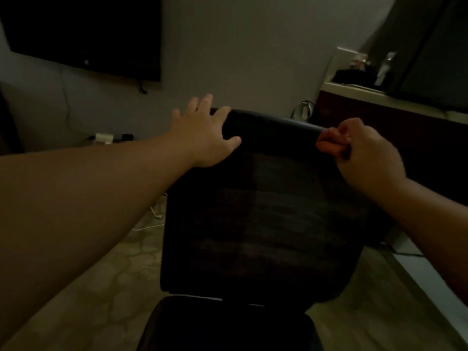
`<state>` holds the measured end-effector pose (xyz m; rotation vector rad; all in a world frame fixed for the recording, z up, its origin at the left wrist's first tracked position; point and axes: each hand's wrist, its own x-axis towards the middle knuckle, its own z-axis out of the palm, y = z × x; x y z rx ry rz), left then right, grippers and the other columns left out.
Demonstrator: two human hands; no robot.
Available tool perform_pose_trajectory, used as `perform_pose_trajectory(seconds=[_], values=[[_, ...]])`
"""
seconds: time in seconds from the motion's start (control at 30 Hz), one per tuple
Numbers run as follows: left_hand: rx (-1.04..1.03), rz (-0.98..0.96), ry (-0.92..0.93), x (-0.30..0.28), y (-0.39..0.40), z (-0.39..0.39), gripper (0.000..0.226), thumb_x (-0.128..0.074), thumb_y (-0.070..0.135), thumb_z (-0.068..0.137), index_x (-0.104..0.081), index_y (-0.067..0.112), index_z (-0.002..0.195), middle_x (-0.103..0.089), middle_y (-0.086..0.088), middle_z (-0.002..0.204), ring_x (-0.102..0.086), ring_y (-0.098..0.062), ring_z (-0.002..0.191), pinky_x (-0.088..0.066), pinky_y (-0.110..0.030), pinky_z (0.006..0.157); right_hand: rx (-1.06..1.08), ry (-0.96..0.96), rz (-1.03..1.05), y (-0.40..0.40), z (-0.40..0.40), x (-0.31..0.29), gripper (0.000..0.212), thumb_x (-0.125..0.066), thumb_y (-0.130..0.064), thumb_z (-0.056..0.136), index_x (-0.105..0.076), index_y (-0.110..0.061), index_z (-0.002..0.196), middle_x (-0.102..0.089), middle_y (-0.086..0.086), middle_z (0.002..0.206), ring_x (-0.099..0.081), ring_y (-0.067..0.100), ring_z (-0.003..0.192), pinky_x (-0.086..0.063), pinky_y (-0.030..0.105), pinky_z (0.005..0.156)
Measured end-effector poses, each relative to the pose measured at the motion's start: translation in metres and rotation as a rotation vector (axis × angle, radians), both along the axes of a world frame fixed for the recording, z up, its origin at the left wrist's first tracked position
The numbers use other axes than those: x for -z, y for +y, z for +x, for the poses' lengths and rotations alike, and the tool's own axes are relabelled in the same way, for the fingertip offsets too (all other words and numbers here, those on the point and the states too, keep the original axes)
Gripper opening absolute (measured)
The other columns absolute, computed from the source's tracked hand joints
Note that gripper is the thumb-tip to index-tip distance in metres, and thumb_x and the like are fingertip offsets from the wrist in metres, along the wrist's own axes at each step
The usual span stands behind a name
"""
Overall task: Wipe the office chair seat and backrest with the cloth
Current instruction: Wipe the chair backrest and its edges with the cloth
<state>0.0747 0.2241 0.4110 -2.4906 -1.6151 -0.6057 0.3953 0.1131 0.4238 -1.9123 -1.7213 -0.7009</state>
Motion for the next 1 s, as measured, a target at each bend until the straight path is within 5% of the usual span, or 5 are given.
perform_pose_trajectory(seconds=[0.13,0.47,0.73,0.9,1.0], values=[[0.189,0.059,0.148,-0.01,-0.015,0.05,0.078,-0.037,0.076,0.096,-0.017,0.043,0.164,-0.002,0.0,0.177,0.0,-0.029,0.162,-0.007,-0.062,0.128,0.091,0.09,0.001,-0.042,0.062,0.015,0.039,-0.07,-0.038,0.093,-0.047,-0.033,0.125,-0.055,0.004,0.1,-0.058,0.024,0.079,-0.054,0.042,0.067],[0.022,0.018,0.246,0.001,0.004,0.087,0.087,-0.011,0.096,0.082,0.006,0.059,0.159,0.011,0.006,0.176,0.008,-0.035,0.161,-0.004,-0.071,0.124,0.126,0.233,-0.007,-0.033,0.115,0.057,0.036,-0.055,-0.057,0.102,-0.045,-0.028,0.121,-0.057,0.003,0.089,-0.054,0.015,0.066,-0.039,0.028,0.053],[0.041,0.016,0.266,0.002,0.009,0.083,0.092,-0.003,0.098,0.075,0.007,0.06,0.158,0.012,0.006,0.176,0.008,-0.032,0.161,-0.005,-0.069,0.124,-0.003,-0.176,-0.199,-0.033,0.102,0.093,0.027,-0.044,-0.062,0.099,-0.04,-0.036,0.099,-0.055,-0.007,0.075,-0.053,0.014,0.055,-0.04,0.027,0.047],[0.032,0.027,0.279,0.005,0.012,0.087,0.095,0.001,0.099,0.072,0.009,0.059,0.158,0.014,0.004,0.176,0.009,-0.035,0.161,-0.005,-0.071,0.123,0.107,0.015,0.038,-0.009,0.098,0.06,0.039,-0.046,-0.061,0.104,-0.052,-0.025,0.092,-0.051,-0.006,0.068,-0.05,0.011,0.052,-0.032,0.023,0.049],[0.036,0.057,0.268,0.007,0.014,0.079,0.094,0.0,0.098,0.073,0.009,0.06,0.158,0.013,0.004,0.176,0.008,-0.034,0.161,-0.006,-0.07,0.123,0.061,0.033,0.059,-0.003,0.078,0.07,0.04,-0.044,-0.064,0.104,-0.057,-0.027,0.098,-0.056,-0.005,0.071,-0.055,0.013,0.054,-0.045,0.027,0.051]])
